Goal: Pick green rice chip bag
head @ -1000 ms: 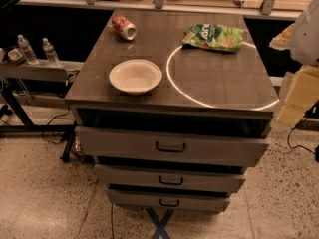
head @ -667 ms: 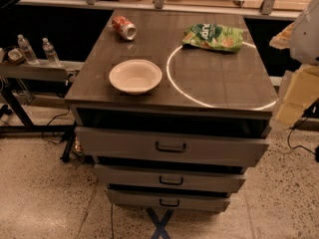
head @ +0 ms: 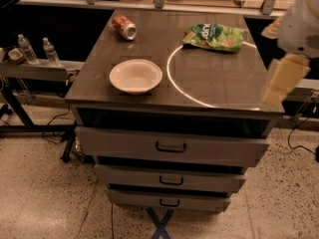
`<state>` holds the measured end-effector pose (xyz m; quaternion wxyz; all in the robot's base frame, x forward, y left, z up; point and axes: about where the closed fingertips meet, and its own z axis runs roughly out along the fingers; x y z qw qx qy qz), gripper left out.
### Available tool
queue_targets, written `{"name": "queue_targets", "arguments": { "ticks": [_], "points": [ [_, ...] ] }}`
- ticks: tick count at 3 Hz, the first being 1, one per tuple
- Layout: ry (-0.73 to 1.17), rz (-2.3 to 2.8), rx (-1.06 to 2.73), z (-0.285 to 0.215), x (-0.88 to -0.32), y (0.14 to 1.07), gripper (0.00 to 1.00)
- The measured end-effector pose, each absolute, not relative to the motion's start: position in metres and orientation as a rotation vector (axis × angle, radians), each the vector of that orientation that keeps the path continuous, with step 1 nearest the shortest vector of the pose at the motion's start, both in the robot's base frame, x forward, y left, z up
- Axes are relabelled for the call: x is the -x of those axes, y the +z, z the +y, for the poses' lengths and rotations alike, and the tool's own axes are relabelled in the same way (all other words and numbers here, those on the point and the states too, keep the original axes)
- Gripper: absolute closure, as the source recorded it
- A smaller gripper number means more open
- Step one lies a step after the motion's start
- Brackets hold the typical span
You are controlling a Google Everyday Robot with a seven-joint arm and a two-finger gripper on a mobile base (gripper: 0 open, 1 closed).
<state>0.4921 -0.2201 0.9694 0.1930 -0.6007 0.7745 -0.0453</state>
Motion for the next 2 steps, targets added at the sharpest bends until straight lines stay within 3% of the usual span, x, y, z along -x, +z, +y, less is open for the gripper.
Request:
{"name": "queue_targets", "arguments": {
  "ticks": [2],
  "points": [
    [-0.121,2.015,1.552,-0.254,-0.651,0.934,0.0]
  ]
}}
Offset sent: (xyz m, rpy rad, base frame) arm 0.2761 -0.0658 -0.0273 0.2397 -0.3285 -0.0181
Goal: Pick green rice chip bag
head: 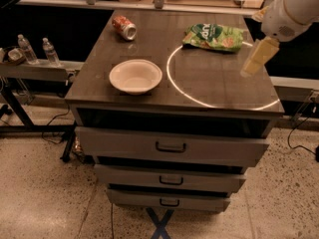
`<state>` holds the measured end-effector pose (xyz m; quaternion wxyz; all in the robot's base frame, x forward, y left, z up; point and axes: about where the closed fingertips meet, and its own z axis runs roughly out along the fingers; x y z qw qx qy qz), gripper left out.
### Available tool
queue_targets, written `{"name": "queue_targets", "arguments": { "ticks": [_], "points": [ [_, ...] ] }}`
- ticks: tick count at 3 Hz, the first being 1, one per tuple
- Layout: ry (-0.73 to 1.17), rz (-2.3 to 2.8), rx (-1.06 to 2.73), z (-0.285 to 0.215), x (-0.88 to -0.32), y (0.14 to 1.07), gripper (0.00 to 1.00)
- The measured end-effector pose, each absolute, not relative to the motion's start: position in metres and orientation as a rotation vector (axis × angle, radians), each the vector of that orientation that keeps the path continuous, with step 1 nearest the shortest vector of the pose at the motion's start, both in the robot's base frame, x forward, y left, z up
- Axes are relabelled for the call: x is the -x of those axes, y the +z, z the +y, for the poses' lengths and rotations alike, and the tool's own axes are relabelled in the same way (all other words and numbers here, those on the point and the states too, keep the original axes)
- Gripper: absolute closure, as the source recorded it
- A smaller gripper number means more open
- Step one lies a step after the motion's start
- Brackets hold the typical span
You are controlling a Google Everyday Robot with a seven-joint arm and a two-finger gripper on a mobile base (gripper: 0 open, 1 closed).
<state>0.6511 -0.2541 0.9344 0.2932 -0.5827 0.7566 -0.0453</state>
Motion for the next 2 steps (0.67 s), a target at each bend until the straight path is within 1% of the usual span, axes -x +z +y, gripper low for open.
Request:
{"name": "queue_targets", "arguments": {
  "ticks": [1,2],
  "points": [
    [-0.071,1.958,1.445,-0.262,-0.738,0.9,0.0],
    [-0.064,1.937,1.33,-0.269,-0.785,0.897,0.0]
  ]
}}
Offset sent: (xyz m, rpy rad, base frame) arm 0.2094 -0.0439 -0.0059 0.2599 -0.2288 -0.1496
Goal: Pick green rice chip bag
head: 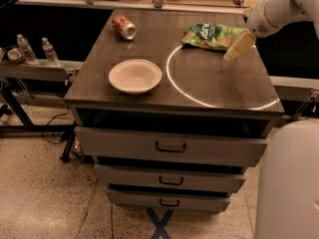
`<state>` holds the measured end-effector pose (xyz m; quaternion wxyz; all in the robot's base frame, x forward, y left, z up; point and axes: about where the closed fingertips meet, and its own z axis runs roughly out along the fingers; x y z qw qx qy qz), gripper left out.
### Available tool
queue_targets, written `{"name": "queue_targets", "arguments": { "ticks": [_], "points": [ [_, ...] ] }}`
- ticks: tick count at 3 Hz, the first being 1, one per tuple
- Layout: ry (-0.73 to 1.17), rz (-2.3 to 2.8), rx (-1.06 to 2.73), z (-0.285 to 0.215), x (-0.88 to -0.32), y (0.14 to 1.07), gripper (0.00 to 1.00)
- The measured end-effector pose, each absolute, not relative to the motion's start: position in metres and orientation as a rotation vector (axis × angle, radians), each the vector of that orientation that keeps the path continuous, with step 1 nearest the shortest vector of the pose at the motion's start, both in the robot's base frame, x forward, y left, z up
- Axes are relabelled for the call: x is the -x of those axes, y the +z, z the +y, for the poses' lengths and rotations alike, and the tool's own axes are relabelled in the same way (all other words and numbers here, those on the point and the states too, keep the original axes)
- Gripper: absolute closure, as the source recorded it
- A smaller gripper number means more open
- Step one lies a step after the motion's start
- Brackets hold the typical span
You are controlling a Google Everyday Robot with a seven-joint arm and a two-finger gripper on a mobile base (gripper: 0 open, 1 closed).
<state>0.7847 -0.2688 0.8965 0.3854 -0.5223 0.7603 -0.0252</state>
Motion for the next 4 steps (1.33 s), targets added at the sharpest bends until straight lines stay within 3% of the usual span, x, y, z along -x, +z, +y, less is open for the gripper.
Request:
{"name": "queue_targets", "arguments": {
  "ticks": [2,4],
  "points": [
    [-0.083,1.969,1.173,-0.282,-0.8,0.902,0.0],
    [-0.041,2.06,0.732,-0.298,-0.821,0.87,0.0]
  ]
}}
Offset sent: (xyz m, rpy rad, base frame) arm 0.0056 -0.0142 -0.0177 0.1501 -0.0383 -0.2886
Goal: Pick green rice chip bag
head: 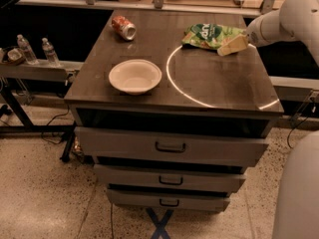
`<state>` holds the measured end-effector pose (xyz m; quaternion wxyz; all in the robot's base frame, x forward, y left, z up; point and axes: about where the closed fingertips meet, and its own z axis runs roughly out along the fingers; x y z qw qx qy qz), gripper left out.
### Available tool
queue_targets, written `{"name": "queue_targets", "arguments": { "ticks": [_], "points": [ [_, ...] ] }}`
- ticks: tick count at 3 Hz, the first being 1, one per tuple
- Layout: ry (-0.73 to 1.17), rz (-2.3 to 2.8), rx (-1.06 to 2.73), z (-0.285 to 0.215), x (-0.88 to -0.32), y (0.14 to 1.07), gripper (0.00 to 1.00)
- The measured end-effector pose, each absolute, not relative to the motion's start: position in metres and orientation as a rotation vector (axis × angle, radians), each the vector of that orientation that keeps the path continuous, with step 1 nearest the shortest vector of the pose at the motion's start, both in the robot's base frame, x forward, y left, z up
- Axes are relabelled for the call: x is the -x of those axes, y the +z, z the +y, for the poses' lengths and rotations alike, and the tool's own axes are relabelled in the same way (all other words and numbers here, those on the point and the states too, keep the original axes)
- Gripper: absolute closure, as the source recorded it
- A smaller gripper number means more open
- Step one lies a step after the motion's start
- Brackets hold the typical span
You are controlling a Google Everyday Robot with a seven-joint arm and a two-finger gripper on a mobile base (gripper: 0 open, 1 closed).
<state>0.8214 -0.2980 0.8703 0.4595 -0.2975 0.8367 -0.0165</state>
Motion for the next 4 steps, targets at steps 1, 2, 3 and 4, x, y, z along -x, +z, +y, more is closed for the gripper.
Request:
{"name": "queue_targets", "arguments": {
  "ticks": [1,2,3,4],
  "points": [
    [0.019,2.067,0.646,-0.296,-0.838,0.856,0.03],
    [0.083,2.068,0.619,-0.289,-0.853,0.849,0.34],
    [0.115,2.064,0.62,-0.285,-0.86,0.847,0.56],
    [0.14,2.086,0.611,-0.283,-0.858,0.84,0.8]
  ]
}}
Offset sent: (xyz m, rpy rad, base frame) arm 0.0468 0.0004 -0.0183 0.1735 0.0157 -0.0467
